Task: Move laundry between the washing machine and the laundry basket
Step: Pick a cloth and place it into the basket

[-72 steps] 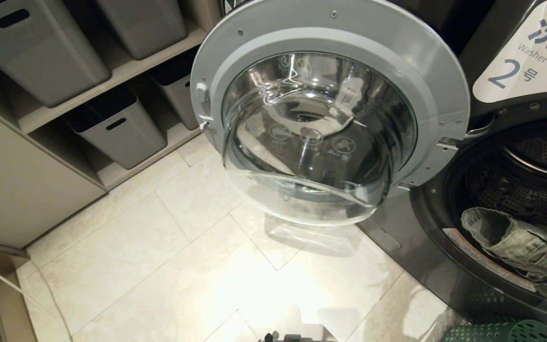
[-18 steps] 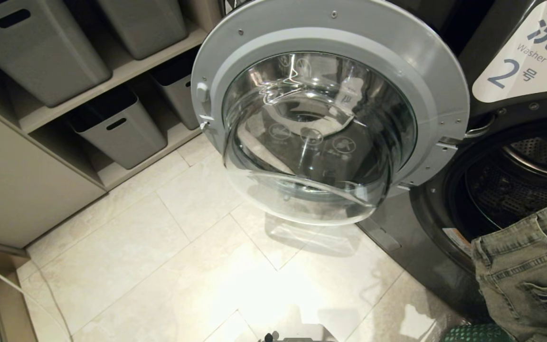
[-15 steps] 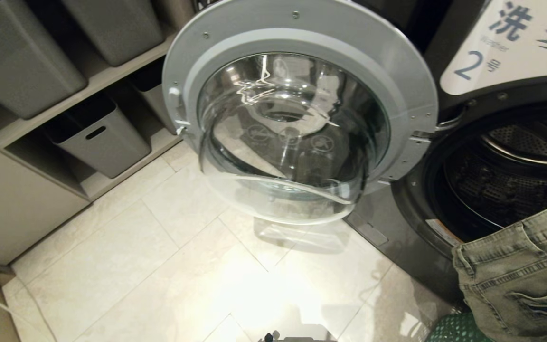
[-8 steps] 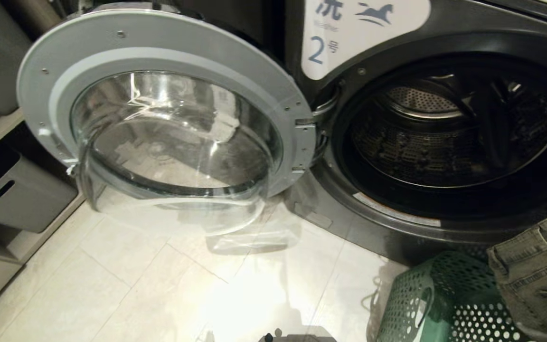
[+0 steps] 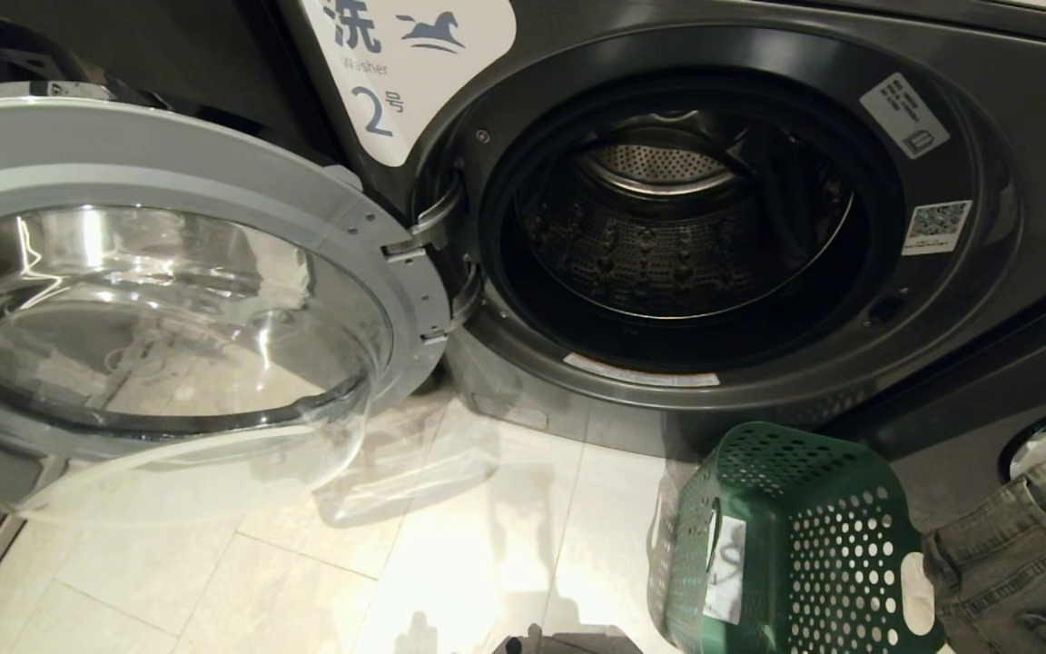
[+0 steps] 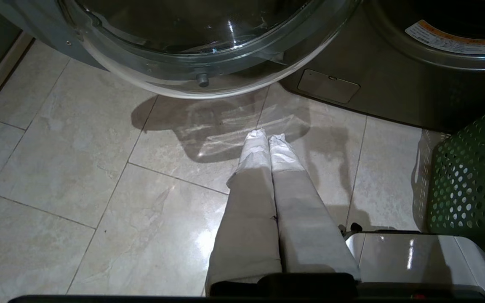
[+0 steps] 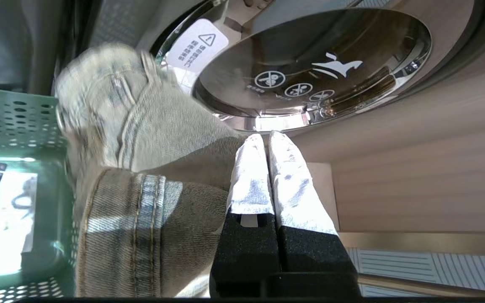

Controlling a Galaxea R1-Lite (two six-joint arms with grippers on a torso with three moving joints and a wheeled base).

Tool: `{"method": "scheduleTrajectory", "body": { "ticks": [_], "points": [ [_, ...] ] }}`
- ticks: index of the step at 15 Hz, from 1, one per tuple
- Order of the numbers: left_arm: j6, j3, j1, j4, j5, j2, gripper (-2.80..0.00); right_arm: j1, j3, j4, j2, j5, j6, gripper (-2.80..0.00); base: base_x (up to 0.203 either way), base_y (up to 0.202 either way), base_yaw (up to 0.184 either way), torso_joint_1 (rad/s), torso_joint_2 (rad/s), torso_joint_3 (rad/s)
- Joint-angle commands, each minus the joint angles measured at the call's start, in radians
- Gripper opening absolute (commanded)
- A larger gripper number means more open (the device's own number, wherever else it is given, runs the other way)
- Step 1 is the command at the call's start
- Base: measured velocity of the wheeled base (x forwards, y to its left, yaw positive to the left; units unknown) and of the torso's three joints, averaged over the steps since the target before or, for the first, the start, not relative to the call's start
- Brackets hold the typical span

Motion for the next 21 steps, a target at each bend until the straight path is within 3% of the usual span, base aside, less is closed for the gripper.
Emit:
{"method": "scheduleTrajectory", "body": {
  "ticks": [1,6,12,16,21],
  "points": [
    [-0.001,0.002,0.0,-0.001,0.0,0.0,-2.8,0.0,0.023,0.0,-0.01,0.014,-0.004,-2.8,0.0,0.0,0.0,0.0,0.0,0.0],
    [-0.001,0.002,0.0,-0.001,0.0,0.0,-2.8,0.0,0.028,0.066,-0.015,0.152,-0.005,-2.8,0.0,0.0,0.0,0.0,0.0,0.0],
    [-0.001,0.002,0.0,-0.001,0.0,0.0,-2.8,0.0,0.082,0.093,-0.015,0.224,-0.007,-2.8,0.0,0.0,0.0,0.0,0.0,0.0],
    [-0.001,0.002,0.0,-0.001,0.0,0.0,-2.8,0.0,0.118,0.139,-0.007,0.401,-0.008,-2.8,0.0,0.0,0.0,0.0,0.0,0.0],
    [-0.001,0.002,0.0,-0.001,0.0,0.0,-2.8,0.0,0.117,0.151,0.0,0.41,-0.006,-2.8,0.0,0.0,0.0,0.0,0.0,0.0]
  ]
}}
